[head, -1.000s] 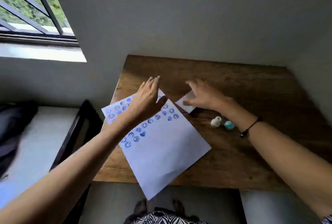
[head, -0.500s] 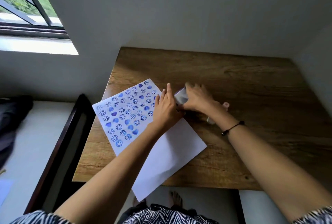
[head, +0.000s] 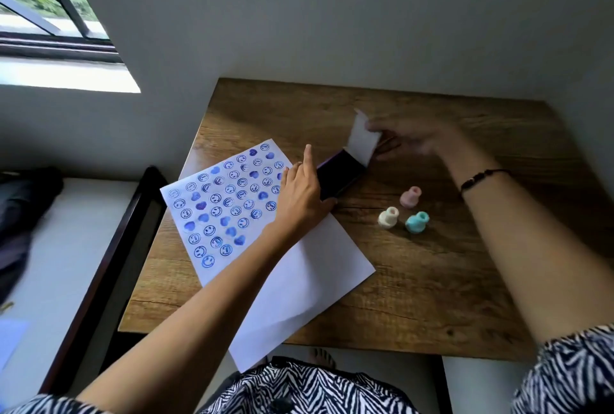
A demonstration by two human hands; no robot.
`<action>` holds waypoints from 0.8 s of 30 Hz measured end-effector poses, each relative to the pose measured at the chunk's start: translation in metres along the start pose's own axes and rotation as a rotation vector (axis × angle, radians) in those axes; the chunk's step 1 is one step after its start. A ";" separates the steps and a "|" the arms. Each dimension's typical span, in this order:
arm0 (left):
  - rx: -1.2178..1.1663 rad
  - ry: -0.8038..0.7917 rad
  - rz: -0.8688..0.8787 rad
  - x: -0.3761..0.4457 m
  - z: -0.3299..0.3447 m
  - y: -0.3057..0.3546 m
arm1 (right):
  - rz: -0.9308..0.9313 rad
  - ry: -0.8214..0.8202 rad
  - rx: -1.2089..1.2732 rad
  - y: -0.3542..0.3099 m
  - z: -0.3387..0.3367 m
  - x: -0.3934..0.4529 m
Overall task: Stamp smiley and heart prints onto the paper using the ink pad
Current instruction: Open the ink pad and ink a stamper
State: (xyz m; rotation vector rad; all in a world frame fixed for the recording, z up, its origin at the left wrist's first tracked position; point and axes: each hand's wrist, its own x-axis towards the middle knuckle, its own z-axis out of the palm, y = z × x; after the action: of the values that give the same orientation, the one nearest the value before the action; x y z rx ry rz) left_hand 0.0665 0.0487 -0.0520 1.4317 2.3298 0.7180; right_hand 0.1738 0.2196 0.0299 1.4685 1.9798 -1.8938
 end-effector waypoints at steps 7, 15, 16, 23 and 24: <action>0.017 0.028 0.055 -0.006 -0.002 0.007 | -0.008 0.241 -0.077 0.026 -0.027 -0.003; -0.086 0.021 0.109 -0.010 -0.006 0.033 | -0.090 0.307 -0.918 0.051 -0.012 -0.048; -0.104 0.024 0.113 -0.011 -0.006 0.037 | -0.066 0.260 -0.941 0.055 -0.008 -0.051; -0.492 0.011 0.006 -0.018 -0.013 0.051 | -0.326 0.368 -0.507 0.060 0.008 -0.054; -0.651 -0.059 -0.039 -0.019 -0.015 0.052 | -0.368 0.342 -0.353 0.057 0.012 -0.057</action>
State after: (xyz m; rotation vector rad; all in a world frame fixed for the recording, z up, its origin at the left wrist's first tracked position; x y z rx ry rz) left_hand 0.1062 0.0472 -0.0099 1.0821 1.8137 1.2525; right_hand 0.2341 0.1659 0.0173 1.4799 2.7285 -1.3403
